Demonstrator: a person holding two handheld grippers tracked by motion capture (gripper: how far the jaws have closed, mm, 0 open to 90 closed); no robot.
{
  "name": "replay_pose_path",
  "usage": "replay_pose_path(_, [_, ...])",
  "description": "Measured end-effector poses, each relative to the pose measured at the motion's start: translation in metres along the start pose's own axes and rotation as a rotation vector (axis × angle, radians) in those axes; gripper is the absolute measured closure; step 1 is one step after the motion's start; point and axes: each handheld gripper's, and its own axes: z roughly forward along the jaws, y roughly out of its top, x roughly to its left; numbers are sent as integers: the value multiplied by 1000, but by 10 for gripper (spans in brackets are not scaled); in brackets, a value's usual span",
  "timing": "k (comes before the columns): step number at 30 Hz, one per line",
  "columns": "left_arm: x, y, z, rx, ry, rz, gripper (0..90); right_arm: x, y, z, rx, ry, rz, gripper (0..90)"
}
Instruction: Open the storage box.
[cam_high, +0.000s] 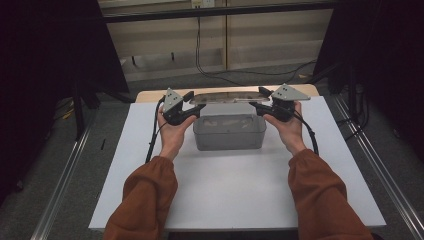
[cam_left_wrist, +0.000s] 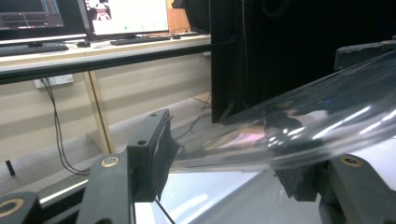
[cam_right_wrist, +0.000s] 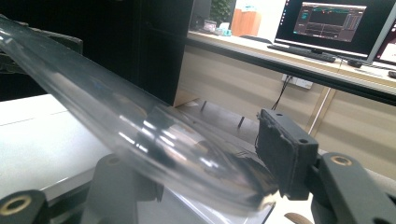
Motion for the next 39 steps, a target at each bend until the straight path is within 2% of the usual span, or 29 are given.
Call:
replay_pose_path(5, [7, -1, 6, -3, 14, -22, 418, -2, 3, 2, -6, -9, 7, 448])
replay_pose_path(14, [18, -4, 15, 16, 15, 18, 437, -7, 6, 6, -6, -14, 17, 454])
replay_pose_path(16, [20, -4, 17, 20, 10, 17, 493, -8, 7, 8, -3, -12, 15, 454])
replay_pose_path(19, [21, -3, 19, 30, 12, 40, 544, -10, 8, 10, -3, -16, 21, 451])
replay_pose_path(21, [22, -2, 20, 32, 7, 60, 563, -11, 7, 11, -5, -20, 24, 451])
replay_pose_path(24, [22, -2, 21, 36, 3, 66, 579, -13, 5, 13, -3, -24, 28, 454])
replay_pose_path(32, [23, -2, 24, 24, 11, 59, 589, -21, -2, 18, 12, -44, 46, 448])
replay_pose_path(39, [25, 0, 27, 22, 16, 52, 596, -24, -1, 26, 22, -48, 37, 444])
